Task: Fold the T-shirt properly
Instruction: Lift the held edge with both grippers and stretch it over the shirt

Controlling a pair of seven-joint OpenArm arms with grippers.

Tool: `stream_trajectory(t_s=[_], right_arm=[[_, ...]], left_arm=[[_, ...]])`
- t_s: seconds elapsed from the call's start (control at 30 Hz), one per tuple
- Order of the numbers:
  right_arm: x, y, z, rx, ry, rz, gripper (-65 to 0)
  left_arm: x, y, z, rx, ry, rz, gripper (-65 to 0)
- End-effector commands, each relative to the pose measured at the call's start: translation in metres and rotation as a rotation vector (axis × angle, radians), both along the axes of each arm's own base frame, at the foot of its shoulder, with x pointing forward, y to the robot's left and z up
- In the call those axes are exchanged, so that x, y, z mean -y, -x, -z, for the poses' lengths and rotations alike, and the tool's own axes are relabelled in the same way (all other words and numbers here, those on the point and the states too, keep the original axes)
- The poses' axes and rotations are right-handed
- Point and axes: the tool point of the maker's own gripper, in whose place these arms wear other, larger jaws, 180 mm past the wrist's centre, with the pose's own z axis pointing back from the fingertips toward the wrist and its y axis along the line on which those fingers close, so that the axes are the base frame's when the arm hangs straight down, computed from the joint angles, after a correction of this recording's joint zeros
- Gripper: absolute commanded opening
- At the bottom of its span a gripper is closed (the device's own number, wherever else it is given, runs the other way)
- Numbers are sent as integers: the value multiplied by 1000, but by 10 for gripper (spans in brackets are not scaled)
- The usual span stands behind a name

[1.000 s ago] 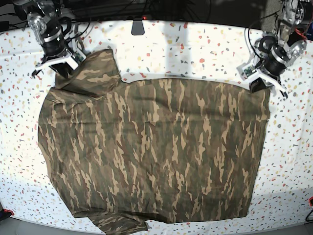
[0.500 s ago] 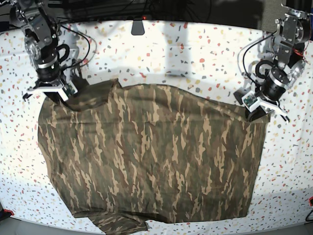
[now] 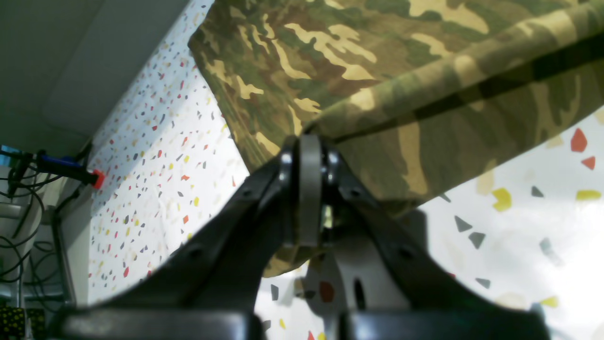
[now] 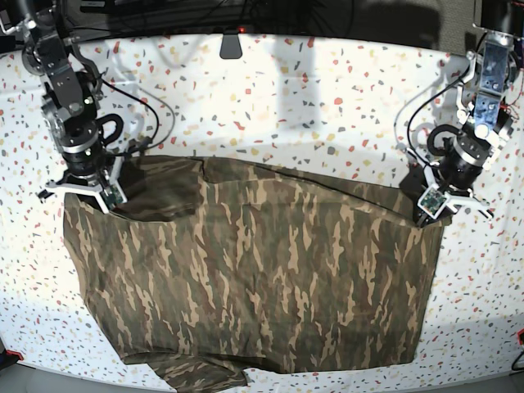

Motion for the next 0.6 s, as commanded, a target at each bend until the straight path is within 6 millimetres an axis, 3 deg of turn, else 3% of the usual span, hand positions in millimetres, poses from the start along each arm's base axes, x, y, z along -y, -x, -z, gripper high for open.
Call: stream_trajectory(t_s=[0.0,0.27,0.43,0.57], right_arm=[[1,-13,-19,68,8,-4,-650],[12,-48,-9,63,-16,44,-650],[22,-76,-13,69,-21,64,-650],[23,-98,-26,87,-33,65,-650]], left_arm=[[-3,-9,-18,58,6,-1,-650],[-9,-19,-3,25,24,-41,-650],[-8,-47,18,-20,89,-105,-650],[0,-71,13,-8,132,-124,-650]])
